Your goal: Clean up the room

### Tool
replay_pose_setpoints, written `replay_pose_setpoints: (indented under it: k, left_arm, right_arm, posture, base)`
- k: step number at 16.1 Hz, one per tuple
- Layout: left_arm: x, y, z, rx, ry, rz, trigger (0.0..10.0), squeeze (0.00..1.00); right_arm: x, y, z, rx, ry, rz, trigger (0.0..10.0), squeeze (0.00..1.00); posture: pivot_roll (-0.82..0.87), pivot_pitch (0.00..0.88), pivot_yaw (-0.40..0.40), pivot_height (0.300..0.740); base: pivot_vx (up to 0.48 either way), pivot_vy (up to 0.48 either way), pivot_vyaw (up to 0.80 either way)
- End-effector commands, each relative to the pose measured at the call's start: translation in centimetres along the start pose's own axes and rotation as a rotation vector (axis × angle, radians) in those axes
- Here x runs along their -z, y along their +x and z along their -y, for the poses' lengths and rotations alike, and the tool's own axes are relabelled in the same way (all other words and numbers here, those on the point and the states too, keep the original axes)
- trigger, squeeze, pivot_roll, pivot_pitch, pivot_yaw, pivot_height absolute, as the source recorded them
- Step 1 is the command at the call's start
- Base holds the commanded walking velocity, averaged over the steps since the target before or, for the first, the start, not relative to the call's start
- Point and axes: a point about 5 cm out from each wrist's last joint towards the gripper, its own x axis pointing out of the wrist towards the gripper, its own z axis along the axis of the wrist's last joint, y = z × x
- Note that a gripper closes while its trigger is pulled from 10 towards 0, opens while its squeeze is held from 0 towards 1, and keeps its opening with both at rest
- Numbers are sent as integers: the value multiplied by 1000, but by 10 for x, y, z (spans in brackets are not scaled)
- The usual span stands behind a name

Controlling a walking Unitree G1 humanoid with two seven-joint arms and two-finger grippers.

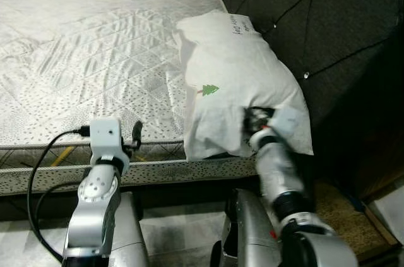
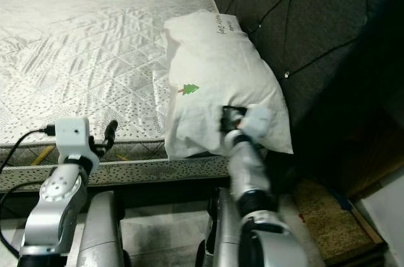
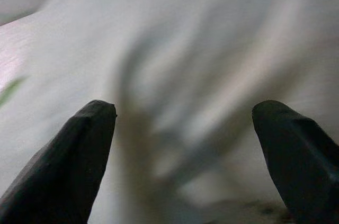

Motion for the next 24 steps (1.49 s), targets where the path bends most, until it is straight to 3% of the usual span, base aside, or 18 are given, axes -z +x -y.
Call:
replay_pose_setpoints:
  k: [1,3,5,6,8,10,12,13,15,18,24]
  left_arm:
    - [-2,2,3,3,-4,9,10000,0]
    - [-7,1,-1,0,-5,28,10000,0]
    - [-10,3,-5,16,14,29,10000,0]
    - [-13,6,-6,36,32,35,10000,0]
    - [-21,14,-9,53,28,64,10000,0]
    - [-22,23,-2,87,-13,83,10000,0]
    - [-28,29,6,101,-46,117,10000,0]
    - [-35,31,7,93,-82,151,10000,0]
    - [-39,34,6,91,-88,179,10000,0]
    - [-48,37,3,84,-102,215,10000,0]
    - [-36,26,4,83,-114,202,10000,0]
  right_arm:
    - [-11,6,1,39,21,27,10000,1000]
    - [-35,23,-16,37,63,75,10000,1000]
    - [-31,25,-21,68,119,62,10000,1000]
    - [-18,21,-18,100,163,13,10000,1000]
    - [-13,15,-10,50,139,53,10000,1000]
    - [-24,12,1,3,33,141,10000,1000]
    - [-32,5,-1,-70,-64,194,10000,1000]
    - [-42,-5,-11,-146,-156,248,10000,0]
    - [-56,-18,-26,-229,-208,325,10000,0]
    - [-66,-35,-39,-327,-214,369,10000,0]
    - [-67,-56,-32,-332,-307,334,10000,0]
  posture:
    - [107,0,-96,527]
    - [140,0,-73,527]
    - [170,0,-21,527]
    - [169,0,2,527]
    - [125,0,12,527]
    - [68,0,-9,527]
    - [43,0,-28,527]
    - [30,0,-36,527]
    - [21,0,-41,527]
    - [-2,0,-27,547]
    - [-19,0,-53,617]
  base:
    - [0,0,0]
    - [0,0,0]
    - [0,0,0]
    - [0,0,0]
    - [0,0,0]
    - [0,0,0]
    - [0,0,0]
    - [0,0,0]
    - [0,0,0]
    - [0,0,0]
    - [0,0,0]
